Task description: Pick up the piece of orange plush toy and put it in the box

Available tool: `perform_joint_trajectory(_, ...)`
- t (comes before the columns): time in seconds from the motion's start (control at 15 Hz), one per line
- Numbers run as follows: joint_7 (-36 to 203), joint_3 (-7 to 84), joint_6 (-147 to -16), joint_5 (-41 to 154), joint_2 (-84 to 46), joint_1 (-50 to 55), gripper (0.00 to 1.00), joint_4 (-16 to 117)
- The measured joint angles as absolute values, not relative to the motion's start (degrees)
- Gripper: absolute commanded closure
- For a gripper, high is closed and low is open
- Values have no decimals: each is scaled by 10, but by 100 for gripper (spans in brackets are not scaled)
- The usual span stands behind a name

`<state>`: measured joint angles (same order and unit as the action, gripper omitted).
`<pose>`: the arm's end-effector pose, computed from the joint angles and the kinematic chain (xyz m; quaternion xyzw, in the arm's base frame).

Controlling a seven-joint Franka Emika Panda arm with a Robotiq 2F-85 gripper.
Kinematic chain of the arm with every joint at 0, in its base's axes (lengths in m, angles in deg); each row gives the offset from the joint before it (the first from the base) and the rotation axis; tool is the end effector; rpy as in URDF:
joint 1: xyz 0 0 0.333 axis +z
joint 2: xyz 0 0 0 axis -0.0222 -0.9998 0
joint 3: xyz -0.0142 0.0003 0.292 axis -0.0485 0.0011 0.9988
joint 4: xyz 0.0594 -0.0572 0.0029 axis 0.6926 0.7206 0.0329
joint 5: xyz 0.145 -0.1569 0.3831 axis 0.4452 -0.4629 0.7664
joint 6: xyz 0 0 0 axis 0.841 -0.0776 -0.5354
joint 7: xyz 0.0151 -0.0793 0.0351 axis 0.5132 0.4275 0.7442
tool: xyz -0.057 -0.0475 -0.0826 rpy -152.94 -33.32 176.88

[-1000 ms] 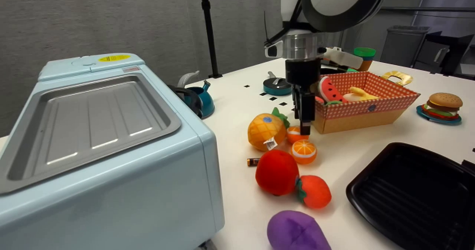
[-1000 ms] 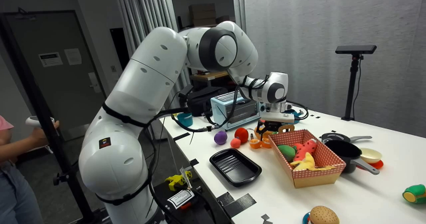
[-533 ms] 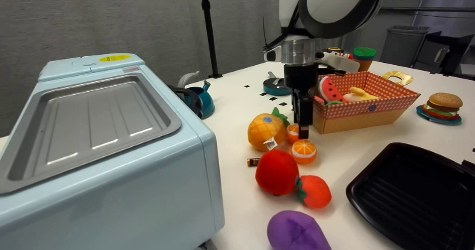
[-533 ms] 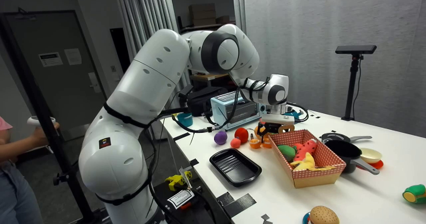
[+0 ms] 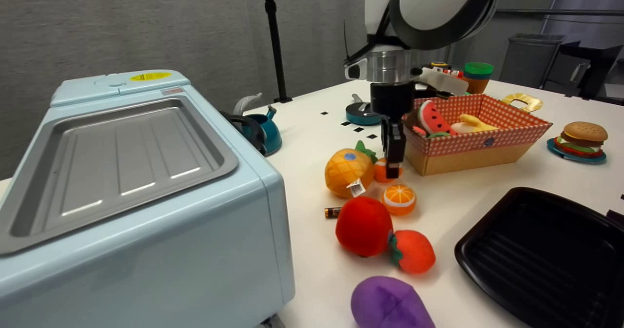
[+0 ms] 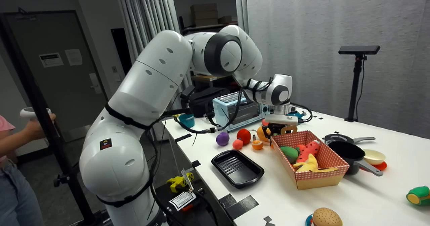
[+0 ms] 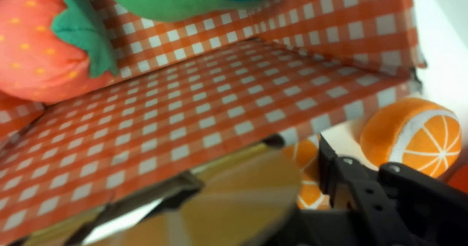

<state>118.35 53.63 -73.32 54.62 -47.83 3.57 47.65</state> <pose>0.6872 0.1487 0.1224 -0.9242 -0.3746 0.0584 0.0468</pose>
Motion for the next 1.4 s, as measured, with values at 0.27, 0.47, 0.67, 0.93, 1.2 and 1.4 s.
perform_joint_trajectory(0.27, 1180, 545, -761, 546, -458, 40, 95, 477)
perform_joint_trajectory(0.47, 1169, 548, -810, 543, -422, 53, 95, 489)
perform_joint_trajectory(0.67, 1148, 547, -871, 527, -372, 66, 95, 524)
perform_joint_trajectory(0.93, 1102, 528, -951, 484, -306, 82, 95, 591)
perform_joint_trajectory(1.2, 1026, 486, -1014, 425, -246, 96, 95, 659)
perform_joint_trajectory(1.4, 966, 452, -1038, 390, -205, 100, 95, 703)
